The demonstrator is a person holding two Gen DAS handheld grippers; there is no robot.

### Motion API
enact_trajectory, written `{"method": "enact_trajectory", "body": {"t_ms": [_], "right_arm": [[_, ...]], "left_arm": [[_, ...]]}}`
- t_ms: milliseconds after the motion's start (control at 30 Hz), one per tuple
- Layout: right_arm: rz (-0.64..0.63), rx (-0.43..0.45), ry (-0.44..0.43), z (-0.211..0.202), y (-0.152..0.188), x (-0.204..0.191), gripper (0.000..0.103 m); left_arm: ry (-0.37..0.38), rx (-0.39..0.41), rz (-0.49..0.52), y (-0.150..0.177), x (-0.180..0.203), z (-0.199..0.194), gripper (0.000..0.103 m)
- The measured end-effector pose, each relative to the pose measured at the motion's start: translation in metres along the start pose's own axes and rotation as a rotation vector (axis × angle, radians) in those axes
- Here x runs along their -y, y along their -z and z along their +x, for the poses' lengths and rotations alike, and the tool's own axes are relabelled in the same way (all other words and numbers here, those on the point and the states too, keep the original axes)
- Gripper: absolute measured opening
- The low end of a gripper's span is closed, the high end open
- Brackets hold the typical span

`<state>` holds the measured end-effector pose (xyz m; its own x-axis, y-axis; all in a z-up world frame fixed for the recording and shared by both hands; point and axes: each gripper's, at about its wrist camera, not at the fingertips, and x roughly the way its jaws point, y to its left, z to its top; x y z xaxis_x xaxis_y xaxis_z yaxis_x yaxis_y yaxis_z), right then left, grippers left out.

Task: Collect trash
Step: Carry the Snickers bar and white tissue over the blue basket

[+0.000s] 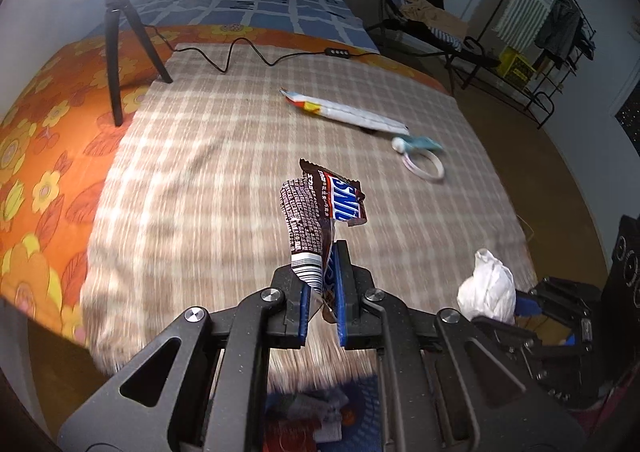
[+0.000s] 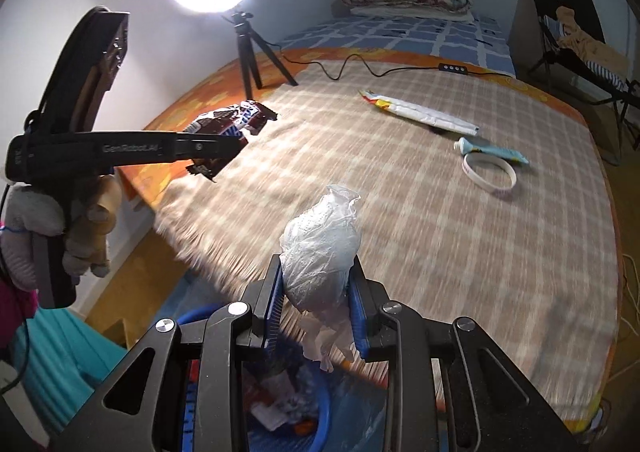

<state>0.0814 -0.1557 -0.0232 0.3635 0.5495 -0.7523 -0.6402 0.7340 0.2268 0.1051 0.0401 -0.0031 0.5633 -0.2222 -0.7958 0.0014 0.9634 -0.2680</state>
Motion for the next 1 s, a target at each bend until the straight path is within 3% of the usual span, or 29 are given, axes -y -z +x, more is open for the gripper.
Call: {"method": "enact_trajectory", "body": {"t_ms": [433, 1000], "right_arm": [[-0.030, -0.036, -0.037, -0.025, 0.056, -0.038, 0.027], [-0.045, -0.131, -0.059, -0.009, 0.111, -0.064, 0.027]], "left_arm": [[0.020, -0.038, 0.018, 0.096, 0.021, -0.039, 0.008], [0.037, -0.193, 0.006, 0.194, 0.031, -0.020, 0.008]]}}
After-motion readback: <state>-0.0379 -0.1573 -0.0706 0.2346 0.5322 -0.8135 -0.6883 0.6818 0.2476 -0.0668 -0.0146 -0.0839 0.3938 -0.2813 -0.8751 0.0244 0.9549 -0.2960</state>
